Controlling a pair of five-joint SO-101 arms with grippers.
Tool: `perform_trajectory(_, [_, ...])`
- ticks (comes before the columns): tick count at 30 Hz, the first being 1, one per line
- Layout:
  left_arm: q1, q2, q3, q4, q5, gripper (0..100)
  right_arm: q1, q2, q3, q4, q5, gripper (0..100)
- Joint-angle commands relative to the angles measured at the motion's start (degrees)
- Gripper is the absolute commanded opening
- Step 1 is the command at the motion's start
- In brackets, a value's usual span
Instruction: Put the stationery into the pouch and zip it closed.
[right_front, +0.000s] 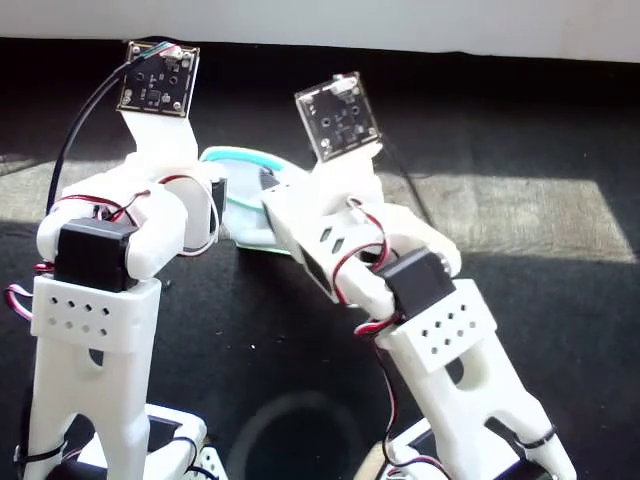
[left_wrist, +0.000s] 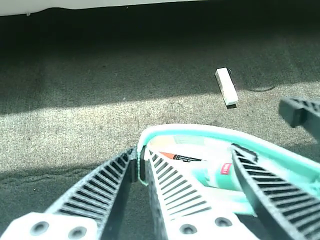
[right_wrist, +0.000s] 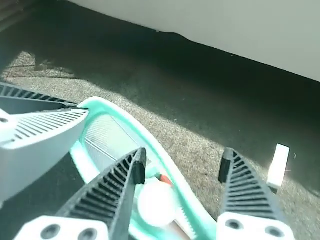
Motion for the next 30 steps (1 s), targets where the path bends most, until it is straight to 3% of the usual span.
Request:
perform_trajectory(1, [0.84,0.66,1.71,-0.26,0.0,1,0.04,-0.4,-9.8,4.35,0.88,25.2])
perform_trajectory(6, [0.75,0.66,1.8,-0.26,-0.09,1,0.92,-0.4,-20.7,8.4,0.97,25.2])
perform_trajectory(10, [-0.31,0.13,1.36,0.18,-0.26,1,11.03,0.48,-24.57,7.16,0.97,25.2])
perform_trajectory(15, [-6.02,0.04,1.36,1.41,-0.35,1,22.46,3.74,-13.67,-2.51,0.88,25.2])
perform_trajectory(22, [-7.78,0.04,1.27,2.29,-0.35,1,23.96,22.2,-3.21,-16.66,0.88,25.2])
perform_trajectory(30, [-7.43,0.04,-3.47,5.71,-0.35,1,24.48,50.95,-18.42,-20.09,0.79,25.2])
